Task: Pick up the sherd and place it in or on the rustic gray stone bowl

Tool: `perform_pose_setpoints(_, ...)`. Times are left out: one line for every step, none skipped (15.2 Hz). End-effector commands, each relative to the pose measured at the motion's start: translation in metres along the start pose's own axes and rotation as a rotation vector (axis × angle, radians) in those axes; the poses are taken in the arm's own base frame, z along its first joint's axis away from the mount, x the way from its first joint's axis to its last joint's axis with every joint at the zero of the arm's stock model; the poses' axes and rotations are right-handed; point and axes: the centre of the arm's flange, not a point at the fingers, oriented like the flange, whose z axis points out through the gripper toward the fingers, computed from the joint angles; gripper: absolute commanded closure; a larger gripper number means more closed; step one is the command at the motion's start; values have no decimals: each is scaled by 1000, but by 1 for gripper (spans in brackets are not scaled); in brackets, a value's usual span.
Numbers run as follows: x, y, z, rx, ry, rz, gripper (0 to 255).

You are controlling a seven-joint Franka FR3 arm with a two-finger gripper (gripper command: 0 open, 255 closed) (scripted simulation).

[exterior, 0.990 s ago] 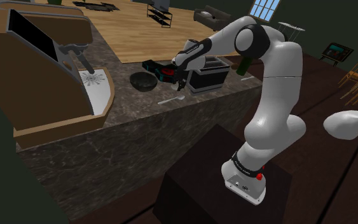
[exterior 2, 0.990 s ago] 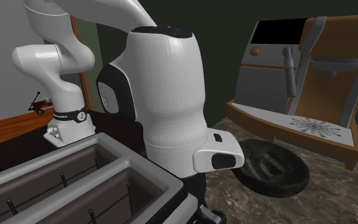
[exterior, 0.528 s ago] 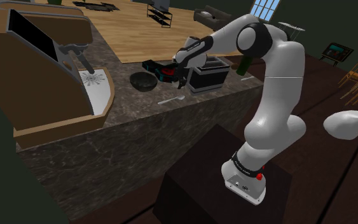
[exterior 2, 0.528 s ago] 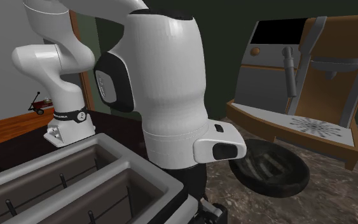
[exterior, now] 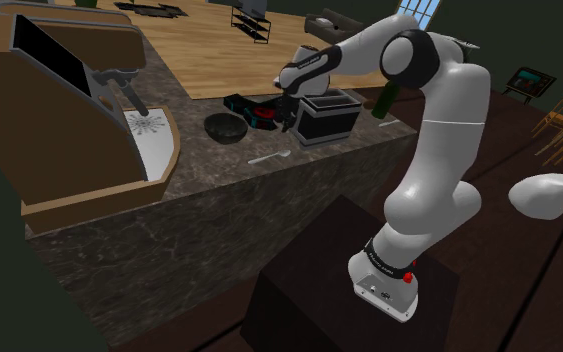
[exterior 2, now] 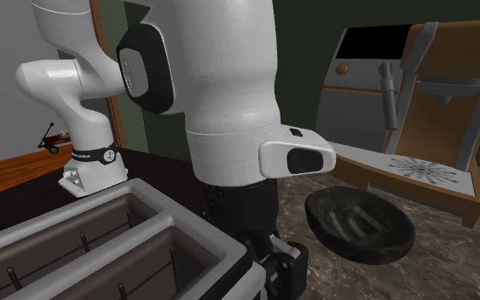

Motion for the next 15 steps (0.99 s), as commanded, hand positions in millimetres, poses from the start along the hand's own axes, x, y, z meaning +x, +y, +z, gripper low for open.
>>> perform_pose_setpoints(1,2,-10,0,0,0,255)
perform_pose_setpoints(1,2,-16,0,0,0,255)
perform_pose_setpoints(1,3,-21,0,0,0,255)
perform_pose_setpoints(1,3,-26,0,0,0,255)
perform_pose_setpoints(2,4,-31,0,0,0,255)
perform_pose_setpoints(2,5,-37,0,0,0,255)
perform_pose_setpoints(2,5,-42,0,0,0,255)
perform_pose_setpoints(2,6,-47,0,0,0,255)
perform_pose_setpoints(3,6,-52,0,0,0,255)
perform_pose_setpoints(3,7,-58,0,0,0,255)
perform_pose_setpoints(3,7,-63,0,0,0,255)
perform_pose_setpoints(4,8,-68,0,0,0,255)
perform_pose_setpoints(4,9,-73,0,0,0,255)
perform_pose_setpoints(4,9,-79,0,0,0,255)
perform_pose_setpoints(4,10,-84,0,0,0,255)
